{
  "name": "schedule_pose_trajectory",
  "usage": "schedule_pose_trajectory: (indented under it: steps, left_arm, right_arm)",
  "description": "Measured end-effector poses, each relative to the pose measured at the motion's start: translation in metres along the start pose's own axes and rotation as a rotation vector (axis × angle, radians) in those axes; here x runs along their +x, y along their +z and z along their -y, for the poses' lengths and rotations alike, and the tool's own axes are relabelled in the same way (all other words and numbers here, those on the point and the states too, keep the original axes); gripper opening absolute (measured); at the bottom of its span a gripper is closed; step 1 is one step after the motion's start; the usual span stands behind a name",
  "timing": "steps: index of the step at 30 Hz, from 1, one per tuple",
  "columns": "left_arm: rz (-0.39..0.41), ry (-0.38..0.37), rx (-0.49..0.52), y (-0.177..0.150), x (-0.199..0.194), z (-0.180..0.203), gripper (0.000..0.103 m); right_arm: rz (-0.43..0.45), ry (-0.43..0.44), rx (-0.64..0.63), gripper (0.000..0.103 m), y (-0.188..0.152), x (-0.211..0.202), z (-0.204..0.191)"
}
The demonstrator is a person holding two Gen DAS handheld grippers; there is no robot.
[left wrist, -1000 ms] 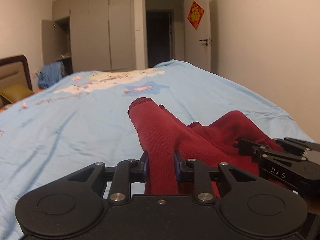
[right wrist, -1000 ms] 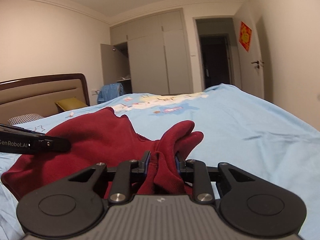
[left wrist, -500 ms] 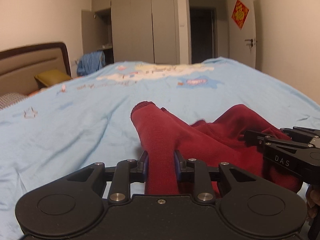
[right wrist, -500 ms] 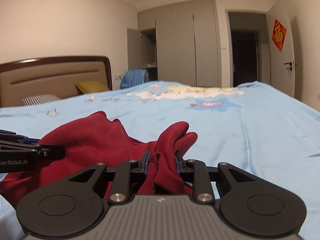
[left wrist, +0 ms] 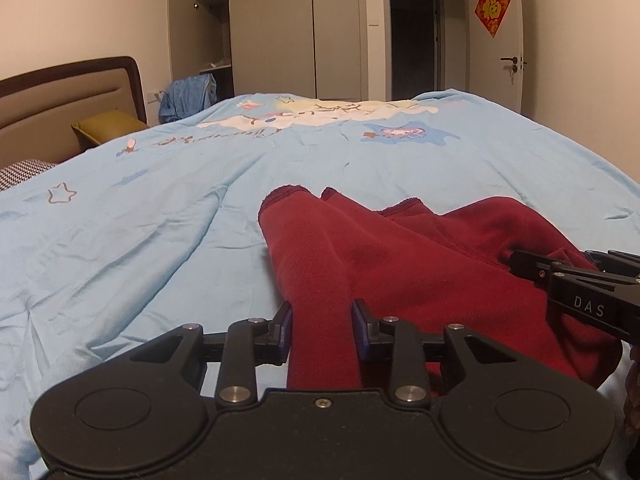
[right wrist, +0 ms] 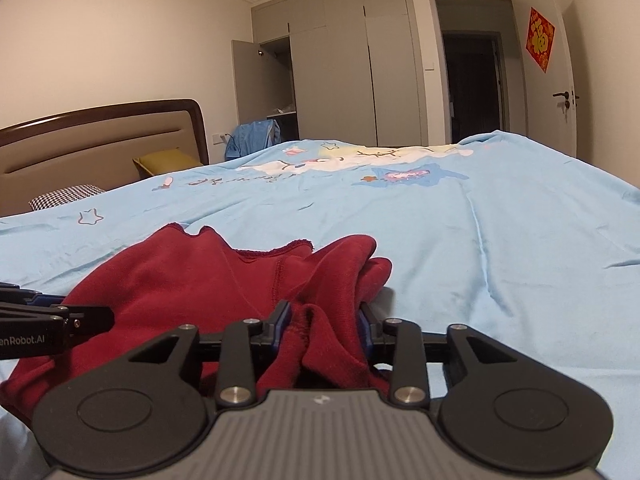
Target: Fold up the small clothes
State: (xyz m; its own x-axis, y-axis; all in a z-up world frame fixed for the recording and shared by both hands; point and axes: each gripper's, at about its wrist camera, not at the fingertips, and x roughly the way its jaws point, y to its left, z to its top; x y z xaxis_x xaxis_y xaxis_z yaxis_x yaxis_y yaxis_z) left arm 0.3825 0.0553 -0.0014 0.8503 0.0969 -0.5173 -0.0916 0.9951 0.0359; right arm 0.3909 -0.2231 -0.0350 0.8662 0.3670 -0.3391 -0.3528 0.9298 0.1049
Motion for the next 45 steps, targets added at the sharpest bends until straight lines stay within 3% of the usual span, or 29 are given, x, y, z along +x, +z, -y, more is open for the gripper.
schedule_pose_trajectory:
  steps: [3, 5, 7, 13, 20, 26, 33, 45]
  left_arm:
    - [-0.014, -0.001, -0.019, 0.003, -0.001, -0.002, 0.044]
    - [-0.001, -0.008, -0.03, 0.005, -0.007, -0.003, 0.061]
    - [0.023, -0.021, -0.041, 0.006, -0.015, -0.003, 0.067]
    - [0.087, -0.021, -0.053, 0.014, -0.041, -0.002, 0.083]
    - [0.148, -0.014, -0.093, 0.021, -0.078, -0.007, 0.099]
    - [0.204, 0.006, -0.101, 0.019, -0.116, -0.011, 0.102]
    - [0.215, -0.012, -0.113, 0.0, -0.148, -0.015, 0.102]
    - [0.22, -0.027, -0.125, -0.044, -0.195, -0.018, 0.102]
  right_arm:
    - [-0.004, -0.011, -0.004, 0.049, 0.004, -0.001, -0.001]
    - [0.002, -0.025, -0.014, 0.06, 0.006, -0.006, -0.004]
    - [0.015, -0.035, -0.017, 0.066, 0.009, -0.012, -0.005]
    - [0.087, -0.045, -0.021, 0.087, 0.02, -0.042, -0.009]
    - [0.182, -0.049, -0.019, 0.103, 0.035, -0.087, -0.011]
    - [0.243, -0.052, -0.011, 0.103, 0.04, -0.124, -0.013]
    - [0.29, -0.054, -0.035, 0.103, 0.032, -0.161, -0.022]
    - [0.315, -0.069, -0.071, 0.103, -0.006, -0.217, -0.042]
